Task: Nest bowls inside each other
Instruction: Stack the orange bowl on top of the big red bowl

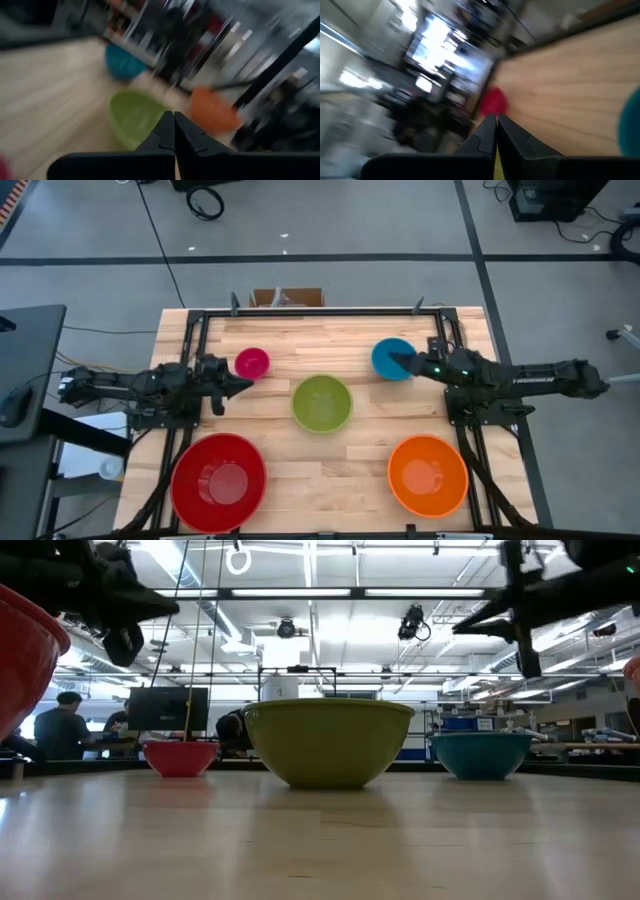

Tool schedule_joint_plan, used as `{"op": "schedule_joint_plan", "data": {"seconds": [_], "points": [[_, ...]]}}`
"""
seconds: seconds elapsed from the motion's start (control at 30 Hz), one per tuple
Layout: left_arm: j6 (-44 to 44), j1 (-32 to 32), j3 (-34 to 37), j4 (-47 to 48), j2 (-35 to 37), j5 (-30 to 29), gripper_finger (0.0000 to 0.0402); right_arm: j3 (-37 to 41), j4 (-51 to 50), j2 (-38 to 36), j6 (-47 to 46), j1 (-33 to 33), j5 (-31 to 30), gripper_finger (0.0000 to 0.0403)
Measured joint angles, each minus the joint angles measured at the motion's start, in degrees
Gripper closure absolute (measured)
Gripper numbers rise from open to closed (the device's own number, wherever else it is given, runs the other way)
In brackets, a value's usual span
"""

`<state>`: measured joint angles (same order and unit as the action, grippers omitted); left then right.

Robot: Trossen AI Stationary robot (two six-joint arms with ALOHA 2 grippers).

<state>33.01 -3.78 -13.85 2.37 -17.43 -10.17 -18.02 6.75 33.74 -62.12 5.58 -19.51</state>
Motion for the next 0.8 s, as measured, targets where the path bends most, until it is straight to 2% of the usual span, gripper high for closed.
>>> {"op": "schedule_joint_plan", "data": {"seconds": [0.17, 0.37, 0.5, 0.67, 0.8], "points": [[1.02, 1.51, -7.48, 8.27, -6.83, -0.02, 0.0386, -14.97, -22.28, 11.91, 2.19, 0.0, 3.99, 0.0371], [1.33, 2.11, -14.57, 17.88, -11.32, -0.03, 0.0317, -34.26, -56.99, 24.24, 11.64, -2.23, 21.07, 0.0341], [0.65, 2.07, -16.1, 19.49, -12.28, 0.05, 0.0268, -41.71, -73.48, 30.32, 18.24, -8.69, 27.26, 0.0311], [-0.47, 2.07, -16.15, 19.96, -12.8, -0.12, 0.0224, -42.89, -79.05, 33.25, 18.96, -18.83, 33.02, 0.0255], [-1.35, 2.07, -16.15, 19.66, -14.72, -0.24, 0.0205, -42.26, -79.44, 34.78, 16.06, -25.29, 30.69, 0.0203]]}}
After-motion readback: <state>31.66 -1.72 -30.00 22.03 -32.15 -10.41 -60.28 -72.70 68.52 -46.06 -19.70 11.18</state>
